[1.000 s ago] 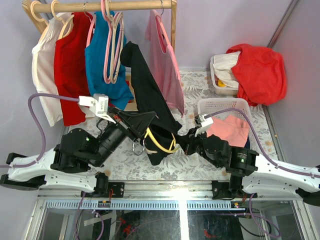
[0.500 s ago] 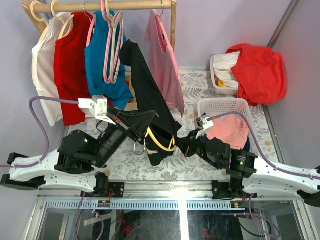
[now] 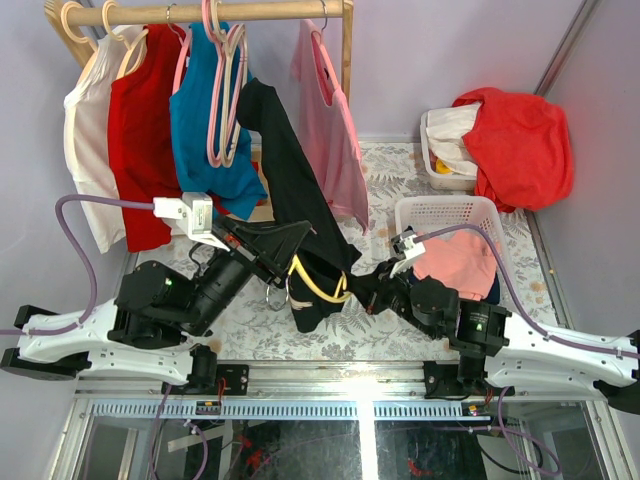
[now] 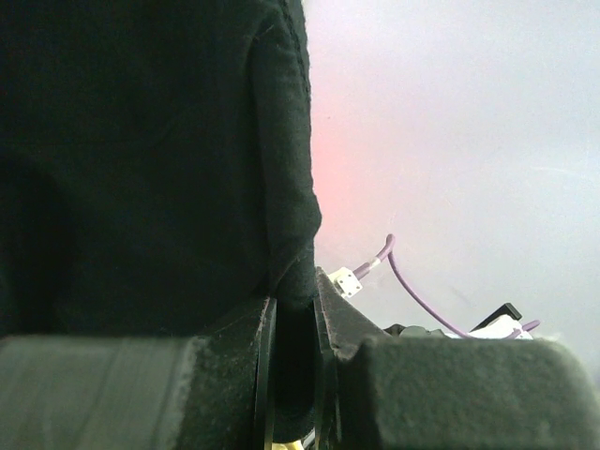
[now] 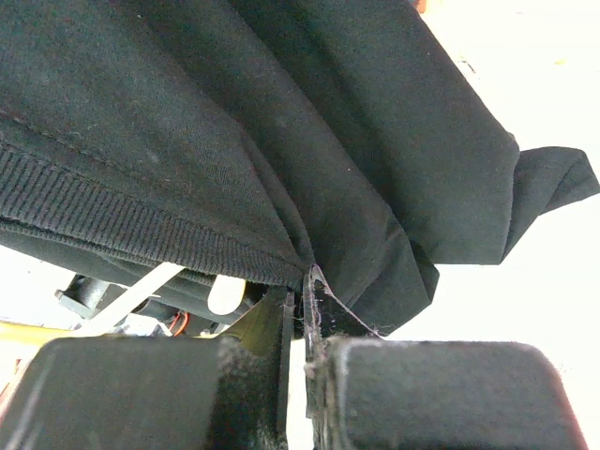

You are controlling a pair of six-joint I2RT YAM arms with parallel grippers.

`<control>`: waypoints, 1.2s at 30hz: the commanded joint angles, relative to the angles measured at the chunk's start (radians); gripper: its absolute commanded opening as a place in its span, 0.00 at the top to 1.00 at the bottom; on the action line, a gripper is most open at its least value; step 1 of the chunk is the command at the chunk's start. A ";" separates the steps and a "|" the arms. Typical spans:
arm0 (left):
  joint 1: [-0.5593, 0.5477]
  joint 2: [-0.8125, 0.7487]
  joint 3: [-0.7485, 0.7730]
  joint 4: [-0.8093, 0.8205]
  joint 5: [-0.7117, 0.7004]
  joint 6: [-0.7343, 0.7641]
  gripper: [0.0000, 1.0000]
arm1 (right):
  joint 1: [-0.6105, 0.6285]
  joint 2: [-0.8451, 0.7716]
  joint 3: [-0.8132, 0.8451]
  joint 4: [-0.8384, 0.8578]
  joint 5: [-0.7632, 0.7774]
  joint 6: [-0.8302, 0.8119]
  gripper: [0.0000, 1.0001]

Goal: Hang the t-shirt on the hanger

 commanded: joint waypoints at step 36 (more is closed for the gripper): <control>0.005 -0.067 0.057 0.396 -0.016 0.018 1.00 | 0.005 0.239 -0.009 -0.341 0.159 -0.173 1.00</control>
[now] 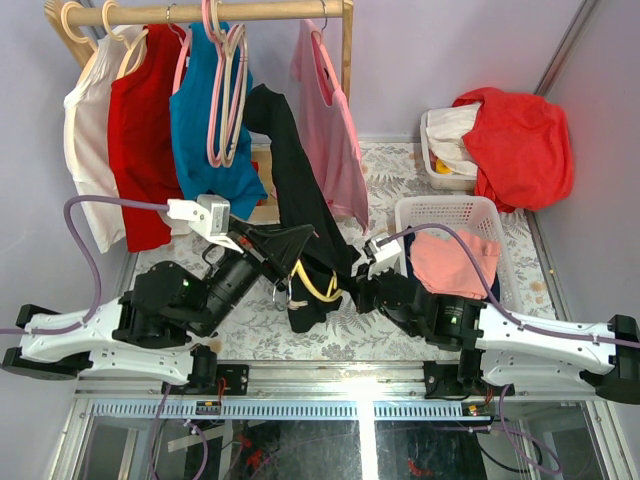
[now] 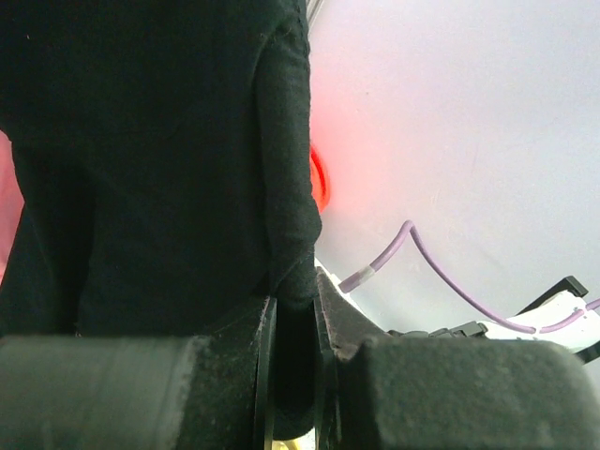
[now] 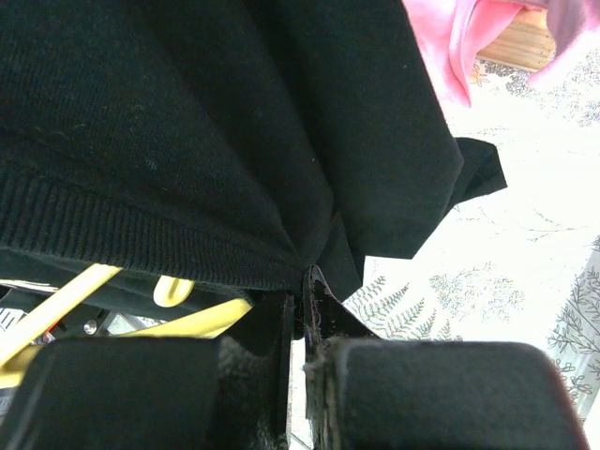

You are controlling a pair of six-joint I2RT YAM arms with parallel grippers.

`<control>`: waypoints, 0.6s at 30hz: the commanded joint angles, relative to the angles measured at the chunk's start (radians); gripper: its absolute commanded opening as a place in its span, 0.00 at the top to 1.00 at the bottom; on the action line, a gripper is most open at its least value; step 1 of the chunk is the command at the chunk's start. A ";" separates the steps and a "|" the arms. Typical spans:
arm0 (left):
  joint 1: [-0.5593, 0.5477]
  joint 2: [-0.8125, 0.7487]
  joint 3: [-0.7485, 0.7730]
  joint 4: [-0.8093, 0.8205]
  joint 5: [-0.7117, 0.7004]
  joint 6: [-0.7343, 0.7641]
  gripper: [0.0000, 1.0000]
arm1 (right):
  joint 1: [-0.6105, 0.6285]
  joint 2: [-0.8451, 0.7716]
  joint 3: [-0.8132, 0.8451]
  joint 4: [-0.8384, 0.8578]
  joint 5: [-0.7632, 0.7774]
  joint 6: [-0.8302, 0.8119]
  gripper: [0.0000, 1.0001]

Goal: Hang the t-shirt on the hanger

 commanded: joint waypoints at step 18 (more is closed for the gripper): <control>0.004 -0.118 -0.072 0.774 0.030 0.093 1.00 | 0.077 0.101 -0.118 -0.214 0.092 -0.009 1.00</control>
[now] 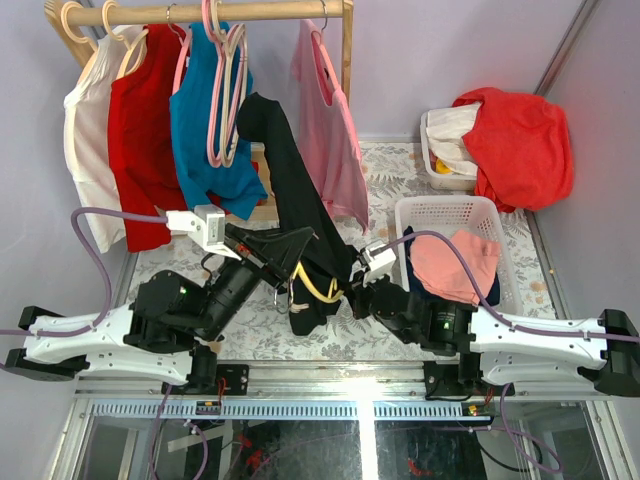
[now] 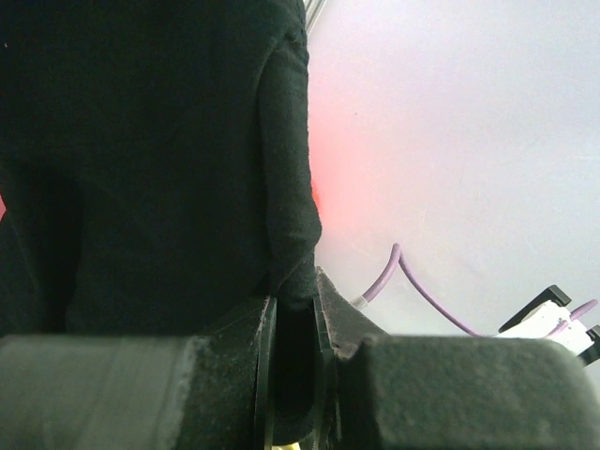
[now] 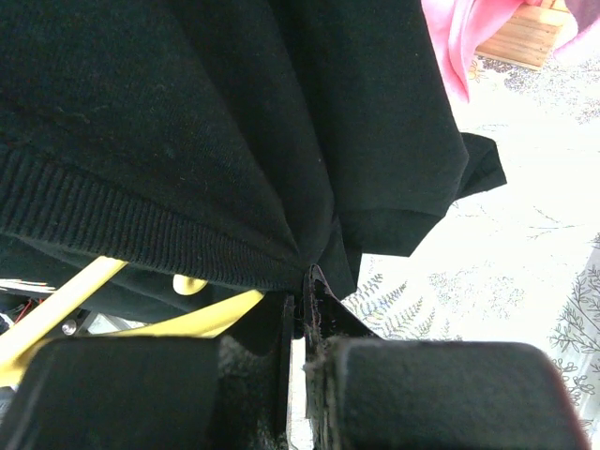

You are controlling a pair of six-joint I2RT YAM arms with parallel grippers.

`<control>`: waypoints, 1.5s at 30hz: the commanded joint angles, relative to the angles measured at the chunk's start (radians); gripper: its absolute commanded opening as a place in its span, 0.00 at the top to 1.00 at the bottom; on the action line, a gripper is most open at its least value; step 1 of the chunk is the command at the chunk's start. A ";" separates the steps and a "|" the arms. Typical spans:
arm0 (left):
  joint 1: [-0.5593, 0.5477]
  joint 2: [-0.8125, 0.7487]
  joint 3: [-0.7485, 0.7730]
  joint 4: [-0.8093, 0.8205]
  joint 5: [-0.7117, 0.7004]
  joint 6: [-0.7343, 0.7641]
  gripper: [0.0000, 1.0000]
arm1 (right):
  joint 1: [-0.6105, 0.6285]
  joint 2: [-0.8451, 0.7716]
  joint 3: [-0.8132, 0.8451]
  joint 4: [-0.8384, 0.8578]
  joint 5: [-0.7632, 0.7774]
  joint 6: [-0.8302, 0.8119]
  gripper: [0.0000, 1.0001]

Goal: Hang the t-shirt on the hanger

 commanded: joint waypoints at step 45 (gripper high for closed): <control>0.005 -0.185 0.083 0.613 0.158 -0.010 1.00 | 0.054 0.092 -0.194 -0.216 0.147 0.198 1.00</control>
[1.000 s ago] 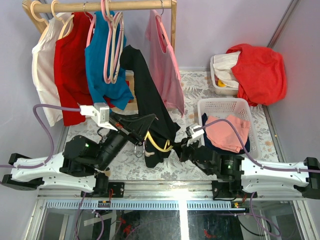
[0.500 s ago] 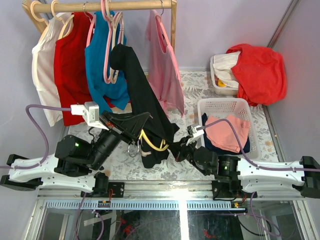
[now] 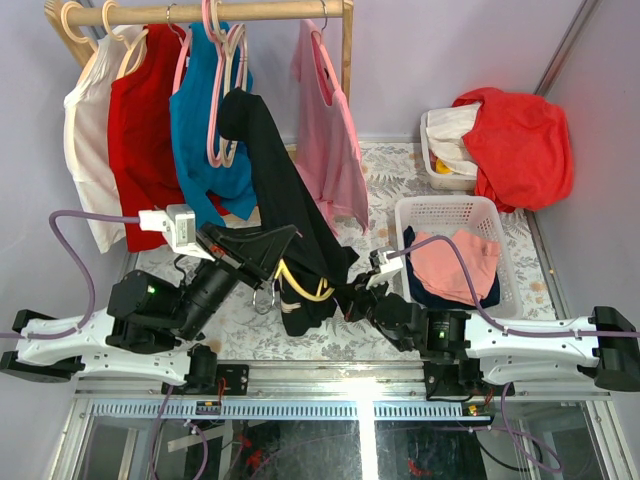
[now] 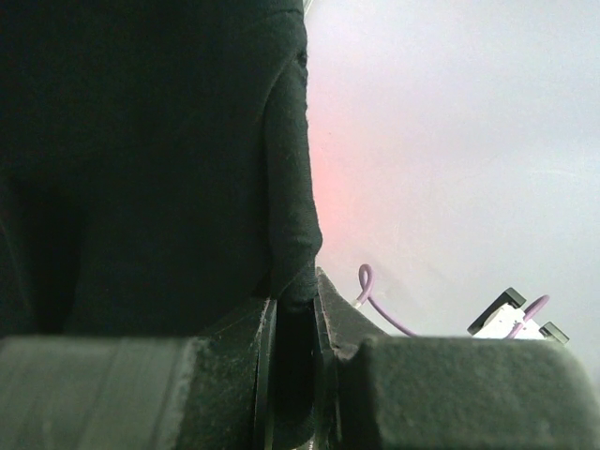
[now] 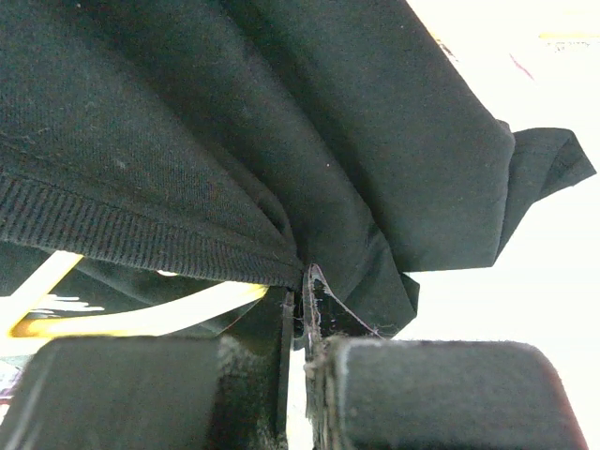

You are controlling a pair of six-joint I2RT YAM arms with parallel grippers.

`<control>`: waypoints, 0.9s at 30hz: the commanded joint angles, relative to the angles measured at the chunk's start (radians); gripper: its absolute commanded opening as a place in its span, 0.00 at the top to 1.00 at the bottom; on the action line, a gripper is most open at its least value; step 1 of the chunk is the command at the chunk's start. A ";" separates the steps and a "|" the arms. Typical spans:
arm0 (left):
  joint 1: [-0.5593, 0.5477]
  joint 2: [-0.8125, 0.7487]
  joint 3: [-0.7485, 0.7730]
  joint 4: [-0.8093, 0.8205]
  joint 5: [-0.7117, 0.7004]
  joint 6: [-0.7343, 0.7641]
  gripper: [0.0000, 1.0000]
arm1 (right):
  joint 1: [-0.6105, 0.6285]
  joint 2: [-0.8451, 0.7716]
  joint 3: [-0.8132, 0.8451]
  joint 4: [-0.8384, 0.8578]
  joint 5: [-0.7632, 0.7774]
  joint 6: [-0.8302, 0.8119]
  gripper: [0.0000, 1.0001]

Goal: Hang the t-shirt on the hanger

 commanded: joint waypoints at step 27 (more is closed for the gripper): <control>0.014 -0.060 0.148 0.708 0.232 0.080 1.00 | 0.008 0.087 -0.085 -0.427 -0.071 -0.035 1.00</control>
